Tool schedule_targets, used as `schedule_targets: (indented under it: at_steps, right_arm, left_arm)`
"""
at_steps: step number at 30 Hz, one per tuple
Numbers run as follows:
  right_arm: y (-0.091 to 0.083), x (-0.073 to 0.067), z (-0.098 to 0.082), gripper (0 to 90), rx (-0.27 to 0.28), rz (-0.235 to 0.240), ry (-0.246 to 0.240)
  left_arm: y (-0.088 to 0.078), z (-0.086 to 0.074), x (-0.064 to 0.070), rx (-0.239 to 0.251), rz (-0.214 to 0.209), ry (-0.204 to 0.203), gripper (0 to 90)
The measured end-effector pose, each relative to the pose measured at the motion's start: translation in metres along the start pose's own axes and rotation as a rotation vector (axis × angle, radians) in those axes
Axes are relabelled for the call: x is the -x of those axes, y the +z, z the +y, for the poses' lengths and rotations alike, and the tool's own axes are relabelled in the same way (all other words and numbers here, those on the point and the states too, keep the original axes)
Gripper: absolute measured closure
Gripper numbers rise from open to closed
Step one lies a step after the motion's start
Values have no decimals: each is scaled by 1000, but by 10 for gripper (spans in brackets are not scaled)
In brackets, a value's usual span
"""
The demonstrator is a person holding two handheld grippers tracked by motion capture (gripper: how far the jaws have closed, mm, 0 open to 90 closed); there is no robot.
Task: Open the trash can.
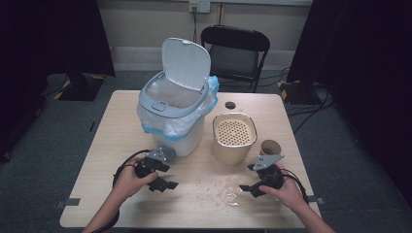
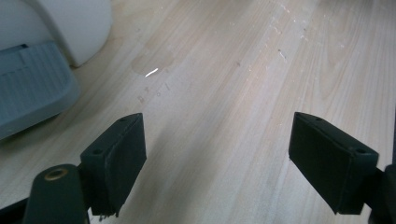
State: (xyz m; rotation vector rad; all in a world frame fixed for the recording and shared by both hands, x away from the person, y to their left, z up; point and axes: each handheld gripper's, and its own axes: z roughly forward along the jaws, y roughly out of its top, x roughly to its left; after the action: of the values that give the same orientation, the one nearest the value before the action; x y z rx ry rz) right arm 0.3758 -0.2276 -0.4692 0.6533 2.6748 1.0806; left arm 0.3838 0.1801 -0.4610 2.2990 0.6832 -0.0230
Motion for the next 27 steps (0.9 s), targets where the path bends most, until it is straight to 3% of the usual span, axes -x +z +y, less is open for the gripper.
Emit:
schedule_targets:
  at_steps: [9,27]
  right_arm:
    - [-5,7,-7,150,-9,-20,25]
    - [-18,16,-17,150,-16,-38,50]
  left_arm:
    - [10,-6,0,-7,0,9,181]
    - [14,-15,1,2,45,81,182]
